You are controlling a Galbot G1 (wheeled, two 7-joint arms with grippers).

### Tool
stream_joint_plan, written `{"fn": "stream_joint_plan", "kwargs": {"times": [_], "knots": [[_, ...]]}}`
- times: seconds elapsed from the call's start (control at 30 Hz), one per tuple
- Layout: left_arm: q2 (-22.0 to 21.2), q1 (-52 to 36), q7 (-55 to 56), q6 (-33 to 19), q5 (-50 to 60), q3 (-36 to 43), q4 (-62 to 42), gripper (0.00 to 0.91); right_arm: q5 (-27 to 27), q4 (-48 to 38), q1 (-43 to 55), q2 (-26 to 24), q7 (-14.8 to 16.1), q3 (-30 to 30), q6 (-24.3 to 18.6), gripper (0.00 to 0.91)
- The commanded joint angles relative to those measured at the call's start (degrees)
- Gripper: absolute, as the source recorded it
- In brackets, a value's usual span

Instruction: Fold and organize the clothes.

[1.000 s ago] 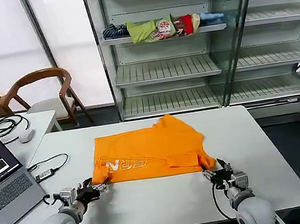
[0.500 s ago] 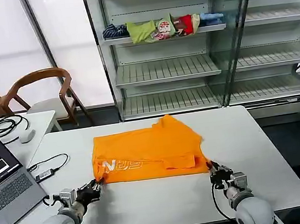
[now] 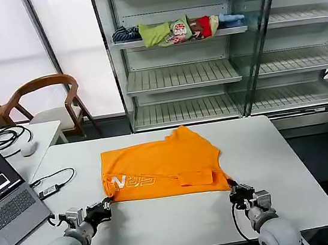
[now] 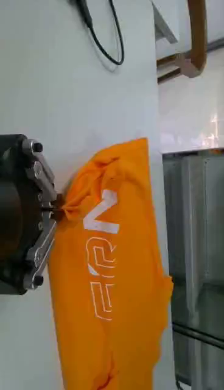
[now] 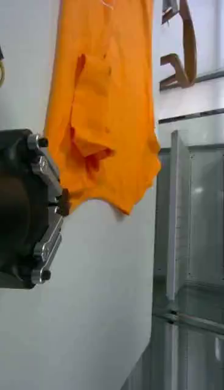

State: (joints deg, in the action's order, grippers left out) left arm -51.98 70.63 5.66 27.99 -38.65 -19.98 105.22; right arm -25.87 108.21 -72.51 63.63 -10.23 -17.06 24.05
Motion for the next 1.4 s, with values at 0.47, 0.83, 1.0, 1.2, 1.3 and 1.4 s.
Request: {"fn": "stream_joint_plan", "kwargs": {"times": [0.47,0.83,1.0,1.2,1.3,1.4], "knots": [[0.0,0.9,-0.6,-0.8,0.1,0.0,0.7,0.02,1.4,3.0,-0.9,0.0,0.5,-1.0,-0.5,0.907],[0.2,0.5,-0.8,-0.9,0.0,-0.1,0.6,0.02,2.5,-2.2,1.7,1.3,0.0,1.9,0.9,0.0],[0.2,0.5,-0.8,-0.8,0.0,-0.1,0.6,0.02,2.6,-2.4,1.4,1.2,0.0,2.1,1.6,0.0],[0.1,0.5,-1.0,-0.8,0.1,-0.1,0.4,0.02,2.0,-2.4,1.2,1.2,0.1,1.9,1.6,0.0],[0.1,0.9,-1.1,-0.8,0.1,-0.3,0.5,0.02,1.5,-2.0,1.1,1.0,0.1,1.8,1.5,0.0],[0.1,1.7,-1.2,-0.9,0.0,-0.6,1.1,0.02,1.3,-0.9,-0.1,0.5,0.3,1.3,1.6,0.0]]}}
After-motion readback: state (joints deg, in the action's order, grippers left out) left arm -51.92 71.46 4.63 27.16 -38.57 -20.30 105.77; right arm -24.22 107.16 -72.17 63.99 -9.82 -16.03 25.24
